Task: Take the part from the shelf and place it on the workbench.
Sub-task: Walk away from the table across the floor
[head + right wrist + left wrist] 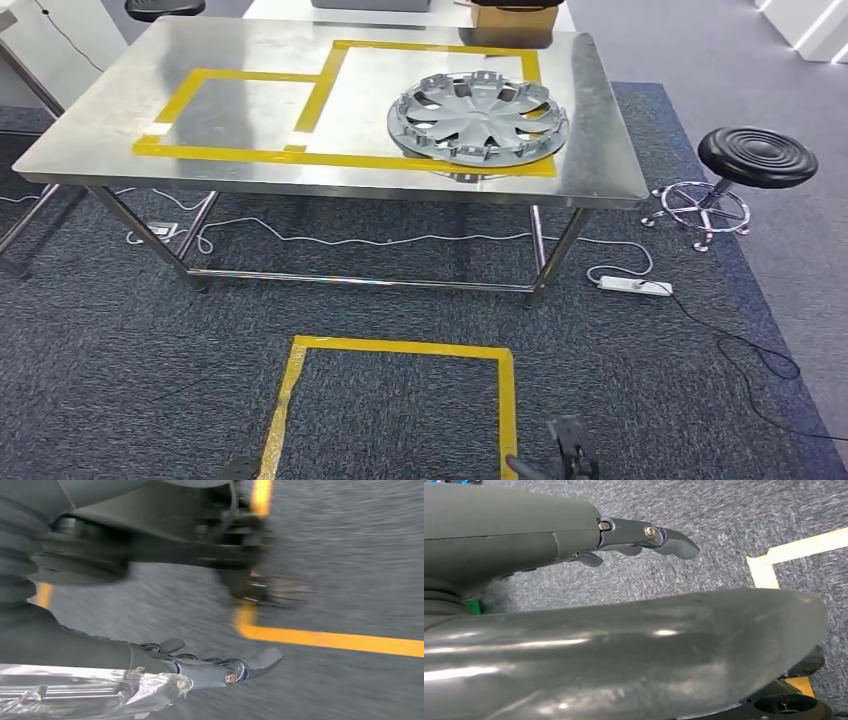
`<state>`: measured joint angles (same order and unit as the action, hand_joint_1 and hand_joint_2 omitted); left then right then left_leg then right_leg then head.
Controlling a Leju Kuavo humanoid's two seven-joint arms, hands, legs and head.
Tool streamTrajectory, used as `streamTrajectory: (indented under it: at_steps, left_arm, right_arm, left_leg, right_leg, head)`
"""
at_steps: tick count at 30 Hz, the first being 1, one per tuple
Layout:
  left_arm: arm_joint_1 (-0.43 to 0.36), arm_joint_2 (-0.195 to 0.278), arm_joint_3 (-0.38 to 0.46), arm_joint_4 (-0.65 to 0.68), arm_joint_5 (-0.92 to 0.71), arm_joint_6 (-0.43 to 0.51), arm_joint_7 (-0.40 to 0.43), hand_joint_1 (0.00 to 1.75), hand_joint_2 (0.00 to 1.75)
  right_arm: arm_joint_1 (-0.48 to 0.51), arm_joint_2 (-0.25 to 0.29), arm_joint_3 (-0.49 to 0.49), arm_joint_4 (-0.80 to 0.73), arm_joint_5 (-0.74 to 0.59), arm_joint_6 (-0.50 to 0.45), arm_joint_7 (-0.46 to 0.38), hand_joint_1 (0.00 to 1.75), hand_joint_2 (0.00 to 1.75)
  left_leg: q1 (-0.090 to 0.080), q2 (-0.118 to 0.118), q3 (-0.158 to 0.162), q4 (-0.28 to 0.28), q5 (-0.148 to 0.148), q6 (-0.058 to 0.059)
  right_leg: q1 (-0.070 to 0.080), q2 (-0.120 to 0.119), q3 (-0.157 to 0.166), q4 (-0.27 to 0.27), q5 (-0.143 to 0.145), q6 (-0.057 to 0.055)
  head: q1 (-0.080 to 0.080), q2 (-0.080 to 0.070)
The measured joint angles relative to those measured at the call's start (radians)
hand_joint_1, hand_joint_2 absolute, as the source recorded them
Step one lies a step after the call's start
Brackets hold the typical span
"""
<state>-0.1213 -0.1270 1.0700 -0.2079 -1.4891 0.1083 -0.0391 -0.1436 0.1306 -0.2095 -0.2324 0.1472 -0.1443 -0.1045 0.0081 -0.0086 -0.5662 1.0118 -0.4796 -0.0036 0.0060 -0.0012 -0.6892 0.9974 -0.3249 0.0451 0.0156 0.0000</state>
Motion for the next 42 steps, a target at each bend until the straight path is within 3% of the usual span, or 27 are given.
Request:
streamTrajectory:
  at_steps: [7,13,16,20,24,26,28,30,31,32,34,35,36,38,40,42]
  left_arm:
    - [0.001,-0.001,0.013,0.0,0.001,0.0,0.0,0.0,0.0]
    - [0.001,-0.002,0.014,0.0,0.001,0.002,0.0,0.0,0.0]
    - [0.001,-0.002,0.014,0.0,0.001,0.005,-0.002,0.0,0.0]
    - [0.0,-0.002,0.014,0.0,-0.004,0.008,-0.006,0.0,0.0]
    - [-0.003,-0.002,0.014,0.0,-0.009,0.01,-0.005,0.0,0.0]
    - [-0.004,-0.003,0.014,0.0,-0.011,0.011,-0.002,0.0,0.0]
    - [-0.003,-0.003,0.014,0.0,-0.015,0.013,0.001,0.0,0.0]
    - [-0.002,-0.003,0.014,0.0,-0.018,0.013,0.005,0.0,0.0]
    - [-0.002,-0.003,0.014,0.0,-0.019,0.013,0.007,0.0,0.0]
    - [-0.002,-0.003,0.014,0.0,-0.019,0.013,0.008,0.0,0.0]
    - [-0.004,-0.003,0.014,0.0,-0.02,0.013,0.009,0.0,0.0]
    - [-0.006,-0.003,0.014,0.0,-0.021,0.013,0.009,0.0,0.0]
    - [-0.007,-0.003,0.014,0.0,-0.022,0.014,0.009,0.0,0.0]
    - [-0.006,-0.002,0.013,0.0,-0.023,0.014,0.009,0.0,0.0]
    - [-0.006,-0.003,0.013,0.0,-0.023,0.014,0.009,0.0,0.0]
    - [-0.009,-0.004,0.013,0.0,-0.025,0.014,0.01,0.0,0.0]
  right_arm:
    - [0.042,0.014,-0.068,0.022,-0.008,0.009,0.037,0.0,0.0]
    - [0.062,0.032,-0.082,0.033,0.055,-0.031,0.231,0.0,0.0]
    - [0.072,0.039,-0.066,0.036,0.112,-0.048,0.282,0.0,0.0]
    - [0.072,0.039,-0.011,0.039,0.213,-0.073,0.322,0.0,1.75]
    - [0.072,0.039,0.051,0.041,0.267,-0.098,0.342,0.0,1.75]
    - [0.073,0.039,0.072,0.041,0.284,-0.106,0.345,0.0,1.75]
    - [0.073,0.039,0.089,0.041,0.3,-0.112,0.347,0.0,0.87]
    - [0.072,0.039,0.105,0.041,0.313,-0.114,0.347,0.0,0.0]
    - [0.072,0.039,0.112,0.041,0.319,-0.114,0.347,0.0,0.0]
    - [0.072,0.039,0.118,0.041,0.324,-0.114,0.346,0.0,0.0]
    - [0.074,0.039,0.13,0.041,0.332,-0.113,0.346,0.0,0.0]
    - [0.074,0.039,0.135,0.042,0.335,-0.112,0.345,0.0,0.0]
    - [0.074,0.039,0.139,0.042,0.338,-0.112,0.345,0.0,0.0]
    - [0.073,0.039,0.144,0.043,0.34,-0.111,0.345,0.0,0.0]
    - [0.071,0.039,0.146,0.044,0.341,-0.111,0.345,0.0,0.0]
    - [0.072,0.039,0.147,0.044,0.342,-0.109,0.343,0.0,0.0]
  left_leg:
    - [0.0,0.001,0.0,0.0,0.001,-0.004]
    - [0.001,0.001,-0.001,0.0,0.003,-0.005]
    - [0.001,0.001,-0.001,0.0,0.004,-0.006]
    - [0.0,0.001,-0.001,0.001,0.004,-0.006]
    - [-0.002,0.001,0.001,-0.008,0.017,0.009]
    - [0.004,0.0,0.004,-0.02,0.028,0.014]
    - [0.004,-0.002,0.001,-0.022,0.033,0.015]
    - [0.007,-0.009,-0.004,-0.022,0.037,0.009]
    - [0.01,-0.015,-0.007,-0.021,0.039,0.005]
    - [0.014,-0.024,-0.009,-0.021,0.041,-0.002]
    - [0.02,-0.044,-0.017,-0.015,0.043,-0.019]
    - [0.021,-0.054,-0.021,-0.011,0.045,-0.029]
    - [0.021,-0.062,-0.024,-0.01,0.048,-0.037]
    - [0.025,-0.075,-0.028,-0.015,0.056,-0.05]
    - [0.027,-0.057,-0.035,-0.006,0.048,-0.057]
    - [0.022,-0.021,-0.071,0.074,-0.004,-0.057]
  right_leg:
    - [0.0,0.002,-0.002,0.002,0.001,-0.002]
    - [0.001,0.002,-0.003,0.003,0.002,-0.004]
    - [0.001,0.003,-0.003,0.003,0.003,-0.005]
    - [0.0,0.003,-0.003,0.003,0.005,-0.003]
    - [-0.006,0.002,-0.006,0.004,0.005,0.009]
    - [-0.007,0.002,-0.026,0.059,-0.045,0.015]
    - [-0.01,0.003,-0.065,0.185,-0.13,0.021]
    - [-0.015,0.003,-0.08,0.278,-0.18,0.027]
    - [-0.018,0.003,-0.062,0.274,-0.18,0.03]
    - [-0.024,0.006,-0.024,0.233,-0.168,0.035]
    - [-0.037,0.036,0.068,0.109,-0.147,0.045]
    - [-0.042,0.05,0.098,0.066,-0.143,0.043]
    - [-0.042,0.059,0.111,0.047,-0.146,0.036]
    - [-0.037,0.05,0.109,0.048,-0.144,0.012]
    - [-0.033,0.034,0.108,0.048,-0.14,-0.007]
    - [-0.029,0.013,0.107,0.046,-0.137,-0.021]
  head:
    - [0.0,0.0]
    - [0.0,0.0]
    - [0.0,0.0]
    - [0.0,0.0]
    - [0.0,0.0]
    - [0.002,0.0]
    - [0.004,0.0]
    - [0.003,0.0]
    - [0.003,0.0]
    - [0.003,0.0]
    - [0.005,0.0]
    - [0.004,0.0]
    - [0.004,0.0]
    - [0.003,0.0]
    - [0.001,0.0]
    - [-0.002,0.0]
